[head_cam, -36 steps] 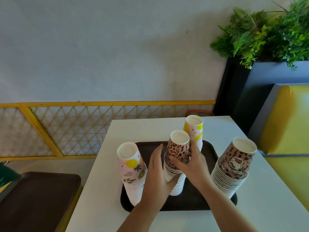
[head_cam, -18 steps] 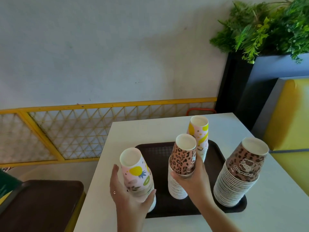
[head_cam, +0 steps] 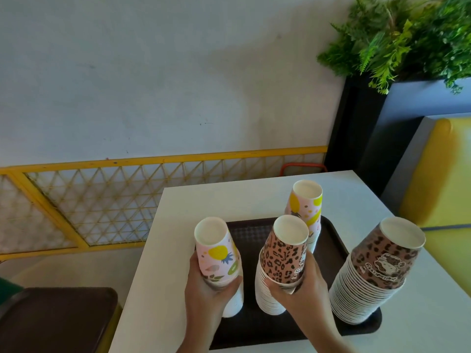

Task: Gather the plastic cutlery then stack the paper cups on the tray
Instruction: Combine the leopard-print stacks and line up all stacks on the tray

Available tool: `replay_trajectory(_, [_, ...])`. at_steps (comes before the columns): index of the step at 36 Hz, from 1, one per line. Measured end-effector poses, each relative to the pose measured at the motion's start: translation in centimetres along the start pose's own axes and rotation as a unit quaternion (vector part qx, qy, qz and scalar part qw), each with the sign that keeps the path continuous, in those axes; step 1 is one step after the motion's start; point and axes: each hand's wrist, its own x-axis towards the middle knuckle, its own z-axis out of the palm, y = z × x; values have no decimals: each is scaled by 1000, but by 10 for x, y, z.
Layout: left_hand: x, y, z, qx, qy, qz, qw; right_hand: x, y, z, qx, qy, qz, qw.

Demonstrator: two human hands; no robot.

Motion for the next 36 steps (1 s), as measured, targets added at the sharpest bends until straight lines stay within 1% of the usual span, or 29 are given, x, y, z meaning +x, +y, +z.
replay_trajectory(3, [13, 2, 7, 11, -22, 17, 1000, 0, 1, 2, -14, 2, -7, 1000])
replay_trajectory(8, [38, 1, 23, 28, -45, 27, 998, 2, 0, 3, -7, 17, -11, 1000])
replay_trajectory(13, [61, 5, 40, 13, -83, 28, 996, 3, 3, 6, -1, 22, -13, 1000])
replay_trajectory(23, [87, 7, 69, 11, -113, 59, 992, 5, 9, 9, -24, 21, -34, 999])
replay_trajectory(28, [88, 5, 73, -4, -109, 71, 992, 6, 8, 11, -53, 34, -51, 997])
replay_trajectory(31, [81, 4, 68, -23, -102, 54, 993, 4, 8, 6, -54, 32, -67, 996])
replay_trajectory(32, [75, 4, 67, -29, -90, 45, 994, 2, 7, 2, -46, 31, -74, 996])
replay_trajectory(34, [57, 7, 62, -41, -38, 29, 998, -1, 4, -11, -47, 38, -108, 992])
replay_trajectory(36, [35, 11, 59, -43, 28, 59, 997, -6, -5, -28, -69, 71, -172, 980])
